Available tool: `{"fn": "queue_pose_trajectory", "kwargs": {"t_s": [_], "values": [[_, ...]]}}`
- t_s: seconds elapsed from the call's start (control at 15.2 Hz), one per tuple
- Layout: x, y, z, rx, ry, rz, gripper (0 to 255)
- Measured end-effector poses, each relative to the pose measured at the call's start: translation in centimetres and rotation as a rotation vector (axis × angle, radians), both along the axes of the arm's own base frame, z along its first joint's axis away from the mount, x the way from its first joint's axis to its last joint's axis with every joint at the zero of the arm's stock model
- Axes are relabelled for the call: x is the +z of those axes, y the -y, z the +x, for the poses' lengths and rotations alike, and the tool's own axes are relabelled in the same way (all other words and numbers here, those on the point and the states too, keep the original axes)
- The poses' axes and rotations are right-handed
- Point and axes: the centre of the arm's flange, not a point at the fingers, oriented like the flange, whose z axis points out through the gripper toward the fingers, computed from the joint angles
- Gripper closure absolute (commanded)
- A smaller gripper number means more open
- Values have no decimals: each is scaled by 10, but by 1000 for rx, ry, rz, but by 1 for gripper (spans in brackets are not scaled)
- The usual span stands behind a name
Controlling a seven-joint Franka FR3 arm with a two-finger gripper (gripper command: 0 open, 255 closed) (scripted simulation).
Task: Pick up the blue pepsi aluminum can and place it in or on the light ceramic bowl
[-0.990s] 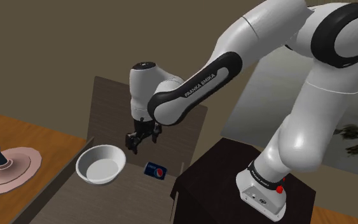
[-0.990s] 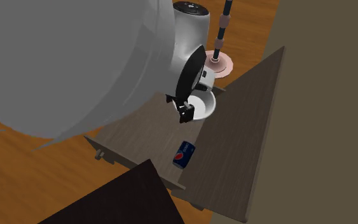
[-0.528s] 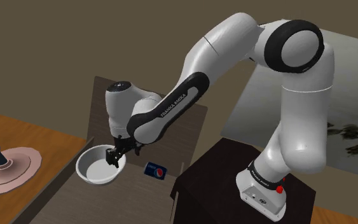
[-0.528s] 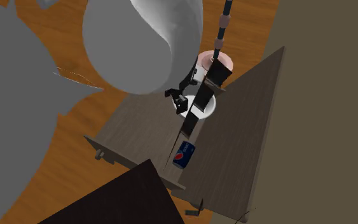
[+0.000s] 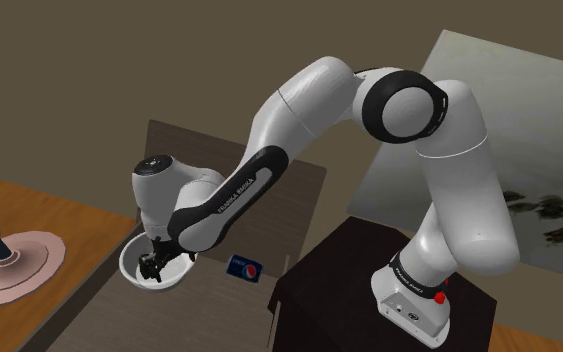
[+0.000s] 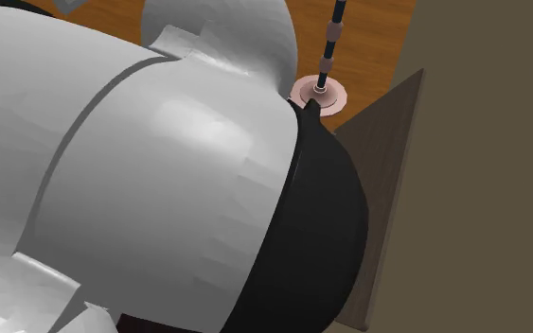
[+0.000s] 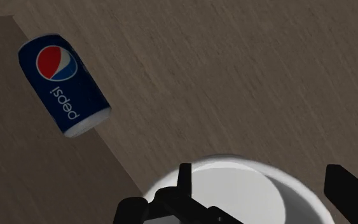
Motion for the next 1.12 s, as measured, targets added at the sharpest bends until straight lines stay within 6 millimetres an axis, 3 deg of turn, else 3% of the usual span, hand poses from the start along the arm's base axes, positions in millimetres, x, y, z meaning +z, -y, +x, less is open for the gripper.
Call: {"fn": "queue_pose_trajectory", "kwargs": {"t_s": [0.4,0.79,0.86,1.12], "values": [[-28,-1,-4,0,0,0,0],[-33,0,-3,0,1,0,0],[-33,0,-3,0,1,0,255],[-33,0,-3,0,1,0,255]]}}
